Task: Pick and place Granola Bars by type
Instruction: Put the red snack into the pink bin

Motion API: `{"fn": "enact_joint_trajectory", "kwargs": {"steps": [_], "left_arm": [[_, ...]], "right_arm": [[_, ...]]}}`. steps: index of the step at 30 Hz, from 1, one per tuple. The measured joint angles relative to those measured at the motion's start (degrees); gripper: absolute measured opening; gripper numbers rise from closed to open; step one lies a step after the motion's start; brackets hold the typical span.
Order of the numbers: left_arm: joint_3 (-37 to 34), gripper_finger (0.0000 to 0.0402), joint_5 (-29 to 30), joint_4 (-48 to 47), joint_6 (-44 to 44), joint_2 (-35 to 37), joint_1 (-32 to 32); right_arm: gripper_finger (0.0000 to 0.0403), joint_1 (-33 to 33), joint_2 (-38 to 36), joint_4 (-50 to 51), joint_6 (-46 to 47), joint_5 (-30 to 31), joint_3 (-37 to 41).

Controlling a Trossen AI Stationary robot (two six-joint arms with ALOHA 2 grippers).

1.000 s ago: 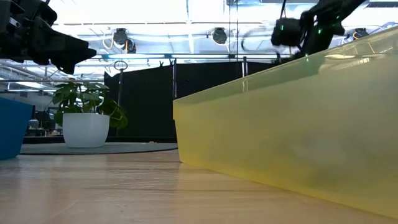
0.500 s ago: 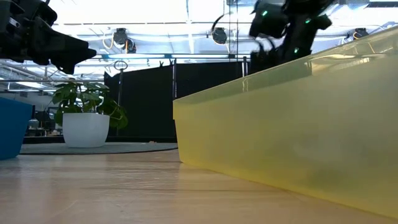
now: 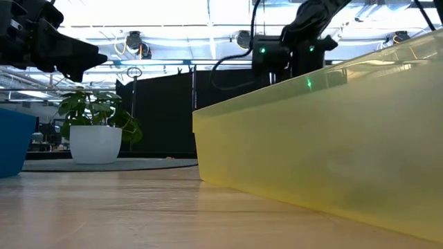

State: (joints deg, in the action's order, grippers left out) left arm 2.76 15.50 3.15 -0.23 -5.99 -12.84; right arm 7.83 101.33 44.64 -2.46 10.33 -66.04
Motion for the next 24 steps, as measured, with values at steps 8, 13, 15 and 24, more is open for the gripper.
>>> {"fn": "enact_joint_trajectory", "kwargs": {"steps": [8, 13, 15, 24], "left_arm": [[0.0, 0.0164, 0.0, 0.0, 0.0, 0.0, 0.0], [0.0, 0.0163, 0.0, 0.0, 0.0, 0.0, 0.0], [0.0, 0.0164, 0.0, 0.0, 0.0, 0.0, 0.0], [0.0, 0.0163, 0.0, 0.0, 0.0, 0.0, 0.0]], "right_arm": [[0.0153, 0.7, 1.9, 1.5, -0.3, -0.3, 0.0], [0.0064, 0.9, 1.4, 0.6, 0.0, -0.7, 0.0], [0.002, 0.9, 1.2, 0.1, -0.4, -1.4, 0.0], [0.0001, -0.8, -1.2, -8.2, -0.9, -4.5, 0.0]]}}
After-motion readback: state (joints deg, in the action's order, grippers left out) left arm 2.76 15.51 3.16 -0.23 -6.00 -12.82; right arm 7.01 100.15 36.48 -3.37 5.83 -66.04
